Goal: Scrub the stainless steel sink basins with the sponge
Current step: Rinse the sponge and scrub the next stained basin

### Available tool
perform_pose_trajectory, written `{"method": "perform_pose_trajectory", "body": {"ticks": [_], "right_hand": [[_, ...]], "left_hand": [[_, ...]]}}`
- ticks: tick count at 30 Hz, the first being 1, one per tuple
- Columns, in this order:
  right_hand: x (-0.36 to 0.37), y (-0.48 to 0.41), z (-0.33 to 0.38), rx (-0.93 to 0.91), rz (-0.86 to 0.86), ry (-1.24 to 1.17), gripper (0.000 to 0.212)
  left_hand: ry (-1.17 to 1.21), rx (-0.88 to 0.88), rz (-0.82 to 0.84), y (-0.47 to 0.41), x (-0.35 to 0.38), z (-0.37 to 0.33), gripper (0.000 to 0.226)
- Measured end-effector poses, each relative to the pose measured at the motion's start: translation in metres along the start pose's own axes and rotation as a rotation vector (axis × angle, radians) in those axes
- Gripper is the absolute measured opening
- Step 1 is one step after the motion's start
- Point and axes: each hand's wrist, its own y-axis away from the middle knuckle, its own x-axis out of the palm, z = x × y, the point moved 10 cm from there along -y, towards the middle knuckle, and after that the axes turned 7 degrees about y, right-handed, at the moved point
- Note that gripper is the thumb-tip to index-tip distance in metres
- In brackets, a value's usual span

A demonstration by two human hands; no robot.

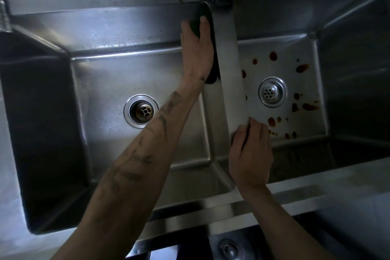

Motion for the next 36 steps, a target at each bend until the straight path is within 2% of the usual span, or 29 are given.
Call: {"method": "perform_pose_trajectory", "body": {"ticks": [2,4,8,12,15,23,28,33,36], "right_hand": [[-0.001,0.0,0.0,0.001,-0.002,0.004,0.026],[-0.001,0.0,0.001,-0.01,0.002,0.0,0.026],[-0.001,0.0,-0.001,0.0,0.005,-0.013,0.025],[0.001,0.0,-0.002,0.002,0.01,-0.01,0.024],[0.001,0.0,-0.003,0.002,0.004,-0.003,0.024],[0.002,0.0,-0.002,0.004,0.02,-0.003,0.025],[0.002,-0.001,-0.002,0.013,0.024,0.002,0.024],[0.006,-0.001,-0.007,0.046,0.047,0.026,0.03],[0.007,-0.001,-0.008,0.054,0.044,0.028,0.029]], "left_hand": [[0.015,0.039,-0.027,-0.004,0.0,-0.007,0.017],[0.027,-0.017,-0.051,-0.014,0.0,0.005,0.017],[-0.118,-0.216,-0.028,-0.039,-0.001,0.048,0.044],[-0.302,-0.245,0.019,-0.053,-0.009,0.074,0.057],[-0.36,-0.277,0.078,-0.046,-0.013,0.103,0.057],[-0.443,-0.373,0.191,0.057,-0.034,0.18,0.05],[-0.469,-0.522,0.312,0.142,-0.045,0.215,0.053],[-0.421,-0.64,0.416,0.194,-0.049,0.212,0.054],[-0.345,-0.635,0.447,0.209,-0.045,0.191,0.048]]}}
